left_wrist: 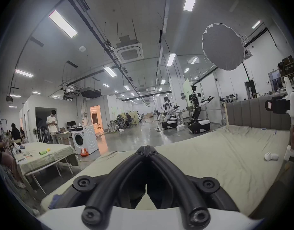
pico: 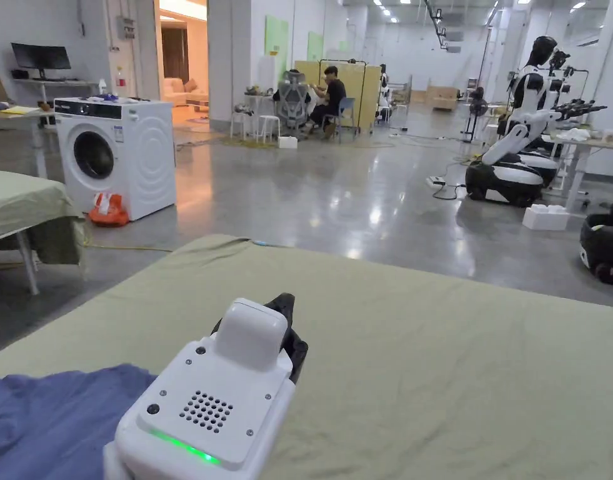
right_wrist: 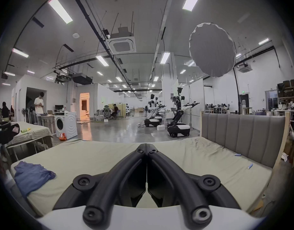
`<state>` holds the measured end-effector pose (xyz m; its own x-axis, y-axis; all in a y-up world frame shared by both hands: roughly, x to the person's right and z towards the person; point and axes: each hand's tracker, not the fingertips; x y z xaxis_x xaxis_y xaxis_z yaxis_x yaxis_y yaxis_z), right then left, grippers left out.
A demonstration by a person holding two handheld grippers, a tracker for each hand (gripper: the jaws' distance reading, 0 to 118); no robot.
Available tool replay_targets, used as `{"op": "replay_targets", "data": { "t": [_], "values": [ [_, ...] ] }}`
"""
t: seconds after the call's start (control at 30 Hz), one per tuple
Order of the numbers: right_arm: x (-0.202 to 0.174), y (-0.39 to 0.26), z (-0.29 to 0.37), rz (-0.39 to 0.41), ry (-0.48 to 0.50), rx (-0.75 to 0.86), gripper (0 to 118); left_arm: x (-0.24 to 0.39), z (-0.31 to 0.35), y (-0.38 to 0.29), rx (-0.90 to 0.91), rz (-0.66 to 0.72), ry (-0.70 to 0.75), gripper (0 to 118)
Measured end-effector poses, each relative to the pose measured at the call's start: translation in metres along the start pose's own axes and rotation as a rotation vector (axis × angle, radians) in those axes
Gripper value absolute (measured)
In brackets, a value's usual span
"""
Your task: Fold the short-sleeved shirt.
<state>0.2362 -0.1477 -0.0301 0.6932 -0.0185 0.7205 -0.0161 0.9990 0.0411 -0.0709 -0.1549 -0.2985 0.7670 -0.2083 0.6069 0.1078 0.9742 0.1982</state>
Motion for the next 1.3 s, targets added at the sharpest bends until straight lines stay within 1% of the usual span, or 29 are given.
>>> {"op": "replay_targets", "data": {
  "t": [0.03,0.07,0.1,0.13,0.2,0.23,0.27,0.3,0.33,0.37,0.4,0.43,0.47,0.5,0.53,0.57,0.6,0.63,0.67,0.7,0.73,0.77,0.83,0.87,0.9,0.97,1.2,1.23,1.3],
  "values": [
    [-0.008,0.0,-0.004,0.086,-0.039,0.007,3,0.005,-0.006,0.0,0.014,-0.139,0.069,0],
    [-0.018,0.003,-0.006,0.249,-0.049,0.021,3,0.013,-0.009,0.001,0.032,-0.32,0.126,0],
    [-0.032,0.003,-0.008,0.464,-0.029,0.064,3,0.02,-0.017,0.0,0.024,-0.544,0.161,0],
    [-0.053,-0.005,-0.008,0.8,0.019,0.109,3,0.029,-0.024,-0.008,0.054,-0.848,0.169,0],
    [-0.083,-0.047,-0.007,1.483,0.061,0.25,3,0.049,-0.027,-0.048,0.239,-1.495,0.183,0],
    [-0.07,-0.078,-0.017,1.738,0.072,0.328,3,0.047,-0.024,-0.069,0.273,-1.744,0.075,0],
    [-0.068,-0.087,-0.017,1.843,0.166,0.317,3,0.044,-0.018,-0.081,0.299,-1.858,-0.021,0],
    [-0.065,-0.09,-0.014,1.852,0.298,0.267,3,0.04,-0.01,-0.088,0.342,-1.916,-0.122,0],
    [-0.064,-0.088,-0.013,1.78,0.352,0.213,3,0.041,-0.002,-0.086,0.345,-1.772,-0.13,0],
    [-0.059,-0.083,-0.016,1.604,0.297,0.182,3,0.046,0.002,-0.073,0.263,-1.511,-0.105,0],
    [-0.061,-0.068,-0.021,1.308,0.2,0.13,3,0.046,0.004,-0.05,0.143,-1.098,-0.05,0],
    [-0.058,-0.049,-0.024,0.9,0.154,0.041,3,0.031,0.003,-0.025,0.038,-0.648,-0.048,0],
    [-0.046,-0.032,-0.027,0.494,0.169,-0.022,3,0.006,0.001,-0.006,-0.012,-0.254,-0.054,0],
    [-0.021,-0.019,-0.027,0.061,0.231,-0.085,3,-0.023,-0.003,-0.005,-0.042,0.152,-0.04,0],
    [0.002,-0.017,-0.03,-0.276,0.284,-0.148,3,-0.04,-0.007,-0.014,-0.074,0.443,0.014,0],
    [0.018,-0.025,-0.031,-0.502,0.319,-0.149,3,-0.047,-0.012,-0.021,-0.108,0.545,0.055,0],
    [0.022,-0.031,-0.03,-0.536,0.233,-0.134,3,-0.05,-0.016,-0.031,-0.143,0.467,0.085,0],
    [0.027,-0.043,-0.035,-0.375,0.099,-0.134,3,-0.047,-0.018,-0.036,-0.148,0.339,0.09,0],
    [0.029,-0.046,-0.037,-0.271,0.037,-0.138,3,-0.043,-0.016,-0.039,-0.138,0.272,0.091,0],
    [0.034,-0.05,-0.037,-0.193,0.045,-0.122,3,-0.04,-0.011,-0.042,-0.124,0.253,0.064,0],
    [0.04,-0.052,-0.035,-0.18,0.076,-0.119,3,-0.039,-0.009,-0.042,-0.118,0.292,0.004,0],
    [0.027,-0.048,-0.034,-0.149,0.074,-0.133,3,-0.037,-0.01,-0.041,-0.132,0.293,0.006,0],
    [0.027,-0.049,-0.035,-0.06,0.049,-0.145,3,-0.03,-0.011,-0.04,-0.135,0.219,0.056,0],
    [0.028,-0.05,-0.036,-0.042,0.025,-0.146,3,-0.03,-0.011,-0.041,-0.131,0.23,0.053,0],
    [0.009,-0.038,-0.027,-0.048,0.026,-0.155,3,-0.031,-0.01,-0.04,-0.129,0.25,0.047,0],
    [0.008,-0.039,-0.023,-0.052,0.029,-0.145,3,-0.029,-0.011,-0.04,-0.136,0.267,0.042,0],
    [0.003,-0.032,-0.029,0.023,-0.005,-0.177,3,-0.028,-0.011,-0.043,-0.154,0.201,0.075,0],
    [0.003,-0.033,-0.029,0.025,-0.019,-0.19,3,-0.028,-0.011,-0.044,-0.161,0.182,0.085,0],
    [0.011,-0.034,-0.031,-0.022,0.018,-0.169,3,-0.014,-0.015,-0.017,-0.165,0.219,0.077,0]
  ]
}}
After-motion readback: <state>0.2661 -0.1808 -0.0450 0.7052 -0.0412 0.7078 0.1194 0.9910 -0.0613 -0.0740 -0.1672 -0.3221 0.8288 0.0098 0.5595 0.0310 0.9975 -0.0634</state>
